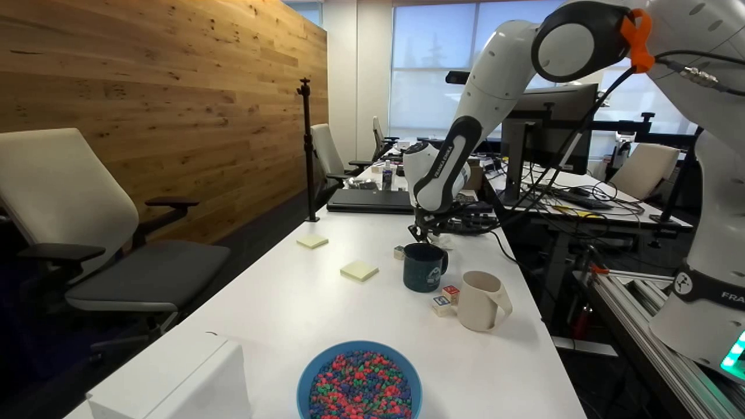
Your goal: Use the tissue to wipe the table
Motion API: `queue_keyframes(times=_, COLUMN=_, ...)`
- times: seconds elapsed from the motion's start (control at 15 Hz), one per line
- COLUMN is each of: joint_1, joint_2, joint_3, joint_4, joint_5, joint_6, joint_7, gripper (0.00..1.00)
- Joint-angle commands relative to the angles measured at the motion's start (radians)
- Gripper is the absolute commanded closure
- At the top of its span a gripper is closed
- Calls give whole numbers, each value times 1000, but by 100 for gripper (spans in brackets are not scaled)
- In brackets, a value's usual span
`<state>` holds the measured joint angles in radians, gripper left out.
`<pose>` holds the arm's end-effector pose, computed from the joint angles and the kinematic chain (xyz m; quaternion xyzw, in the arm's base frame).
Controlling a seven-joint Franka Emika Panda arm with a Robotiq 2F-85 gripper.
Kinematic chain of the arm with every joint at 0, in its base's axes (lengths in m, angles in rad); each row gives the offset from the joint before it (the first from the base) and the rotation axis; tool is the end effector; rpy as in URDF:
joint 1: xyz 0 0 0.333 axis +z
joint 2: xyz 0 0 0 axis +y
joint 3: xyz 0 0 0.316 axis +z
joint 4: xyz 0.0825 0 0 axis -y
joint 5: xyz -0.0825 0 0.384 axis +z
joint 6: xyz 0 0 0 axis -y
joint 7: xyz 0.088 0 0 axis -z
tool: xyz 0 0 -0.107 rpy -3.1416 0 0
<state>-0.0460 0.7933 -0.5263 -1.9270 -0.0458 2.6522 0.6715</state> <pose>0.5240 -0.3288 0.1246 0.8459 -0.4974 0.0214 0.1914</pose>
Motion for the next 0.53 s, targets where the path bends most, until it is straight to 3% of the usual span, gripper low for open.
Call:
queue_keyframes(times=0.0, joint_1=11, joint_2=-43, joint_3=-15, joint_4=-24, joint_5=-3, joint_6=-41, joint_7=15, gripper=38)
queue_keyframes(times=0.33, joint_1=40, joint_2=-112, joint_3=-56, joint_4=-39, joint_5=-22, joint_6=-116, joint_7=50, gripper=3)
queue_keyframes(times=0.47, joint_1=56, joint_2=-151, joint_3=-71, joint_4=-44, joint_5=-32, joint_6=-152, joint_7=68, gripper=0)
